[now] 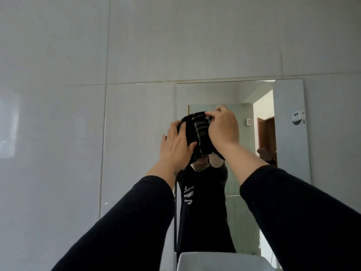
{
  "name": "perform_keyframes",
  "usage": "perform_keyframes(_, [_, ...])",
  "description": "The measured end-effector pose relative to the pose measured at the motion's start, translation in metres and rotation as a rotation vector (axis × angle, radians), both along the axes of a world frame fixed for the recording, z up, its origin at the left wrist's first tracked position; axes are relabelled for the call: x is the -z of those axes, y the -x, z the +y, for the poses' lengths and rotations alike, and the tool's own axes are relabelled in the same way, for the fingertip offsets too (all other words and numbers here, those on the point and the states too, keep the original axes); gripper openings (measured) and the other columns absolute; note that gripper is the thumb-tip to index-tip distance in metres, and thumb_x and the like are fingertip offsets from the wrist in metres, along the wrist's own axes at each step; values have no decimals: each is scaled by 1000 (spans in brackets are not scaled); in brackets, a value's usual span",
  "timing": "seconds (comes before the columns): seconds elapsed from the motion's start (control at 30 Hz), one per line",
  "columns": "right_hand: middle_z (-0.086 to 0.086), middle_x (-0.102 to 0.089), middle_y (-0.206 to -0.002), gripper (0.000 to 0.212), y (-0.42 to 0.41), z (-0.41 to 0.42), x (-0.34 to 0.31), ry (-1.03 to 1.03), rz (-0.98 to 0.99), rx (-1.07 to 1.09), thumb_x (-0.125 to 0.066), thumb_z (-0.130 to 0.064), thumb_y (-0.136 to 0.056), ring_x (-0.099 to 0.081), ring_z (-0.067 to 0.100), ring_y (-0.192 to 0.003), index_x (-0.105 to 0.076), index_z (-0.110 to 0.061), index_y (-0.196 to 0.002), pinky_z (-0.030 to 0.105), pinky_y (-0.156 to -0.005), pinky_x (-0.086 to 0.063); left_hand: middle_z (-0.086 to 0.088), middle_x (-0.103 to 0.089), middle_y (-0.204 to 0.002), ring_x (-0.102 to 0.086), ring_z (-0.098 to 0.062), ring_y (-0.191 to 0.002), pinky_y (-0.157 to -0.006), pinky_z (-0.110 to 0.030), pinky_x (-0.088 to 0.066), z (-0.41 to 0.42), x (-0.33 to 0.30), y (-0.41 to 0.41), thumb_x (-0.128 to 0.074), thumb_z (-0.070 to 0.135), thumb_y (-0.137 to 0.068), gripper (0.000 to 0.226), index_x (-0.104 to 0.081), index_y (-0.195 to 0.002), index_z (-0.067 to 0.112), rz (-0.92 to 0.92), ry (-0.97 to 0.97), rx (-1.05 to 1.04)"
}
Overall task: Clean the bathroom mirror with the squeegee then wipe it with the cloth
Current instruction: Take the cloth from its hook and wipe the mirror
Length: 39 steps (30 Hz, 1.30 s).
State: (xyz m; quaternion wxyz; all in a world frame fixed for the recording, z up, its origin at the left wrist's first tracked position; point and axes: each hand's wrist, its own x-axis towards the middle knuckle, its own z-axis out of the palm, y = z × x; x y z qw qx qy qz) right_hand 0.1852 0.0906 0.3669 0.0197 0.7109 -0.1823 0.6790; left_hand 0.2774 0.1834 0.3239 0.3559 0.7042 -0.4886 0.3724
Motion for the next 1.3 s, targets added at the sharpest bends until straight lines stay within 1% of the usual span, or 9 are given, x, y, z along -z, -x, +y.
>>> perform_keyframes(0.13, [6, -53, -100, 25, -25, 7, -47, -4, -168, -44, -45, -3, -93, -52, 23, -96, -70, -6, -97, 28, -74, -46, -8, -13, -151, -29, -31, -135, -112, -52, -24, -16, -25, -20, -53, 41, -92, 74, -13, -149, 14, -1, 32, -29])
perform_keyframes(0.27, [6, -58, -100, 25, -52, -3, -58, 101, -88, 65, -46, -3, -91, -53, 21, -95, -70, -10, -93, 29, -67, -43, -9, 4, -158, 6, -23, -147, -115, -59, -1, -31, -23, -48, -48, 52, -92, 86, 2, -151, 15, 0, -28, -140])
perform_keyframes(0.43, [11, -62, -116, 35, -68, -19, -17, 237, -21, 144, -43, -26, -99, -57, 27, -108, -63, -8, -122, 33, -84, -48, -6, 7, -159, 15, -20, -147, -115, -60, 1, -37, -13, -65, -48, 54, -91, 88, 5, -151, 18, -32, 3, -107])
perform_keyframes(0.53, [14, -37, -150, 55, -74, -18, -6, 146, 123, 238, -28, -45, -99, -31, 27, -140, -42, -15, -143, 48, -116, -20, -2, 12, -160, 19, -18, -146, -114, -60, 4, -36, -6, -73, -43, 57, -92, 87, 10, -151, 20, -46, -12, -85])
perform_keyframes(0.6, [13, -12, -159, 65, -77, -17, -3, 93, 248, 336, -19, -55, -97, -7, 25, -148, -20, -20, -151, 52, -117, -1, 2, 21, -159, 24, -16, -144, -114, -61, 6, -33, 5, -79, -40, 59, -92, 88, 15, -150, 23, -52, -13, -73])
perform_keyframes(0.7, [14, 13, -159, 66, -85, -22, 4, 147, 337, 432, -15, -62, -93, 15, 30, -146, 5, -37, -150, 60, -113, 6, 5, 31, -155, 30, -13, -141, -114, -60, 9, -26, 24, -89, -32, 61, -92, 86, 25, -146, 26, -64, 5, -87])
perform_keyframes(0.9, [12, 11, -160, 71, -92, -25, -10, 240, 322, 477, -19, -75, -84, 15, 31, -146, -4, -48, -148, 63, -112, 7, 8, 42, -149, 36, -7, -137, -113, -57, 14, -26, 65, -99, -9, 76, -83, 93, 39, -140, 20, 63, 30, -65])
perform_keyframes(1.03, [7, 19, -159, 86, -91, -19, -70, 192, 395, 470, -13, -88, -71, 23, 26, -144, 1, -49, -146, 62, -109, 17, 6, 41, -150, 38, -9, -137, -112, -60, 15, -34, 68, -94, -13, 75, -86, 94, 37, -140, 17, 69, 37, -93])
perform_keyframes(1.3, [5, 8, -161, 60, -93, -37, -76, 341, 286, 496, -19, -66, -91, 10, 27, -147, -9, -48, -147, 61, -111, 10, 1, 38, -152, 37, -13, -138, -111, -58, 16, -46, 69, -86, -15, 66, -93, 83, 30, -145, 20, 44, 73, -156])
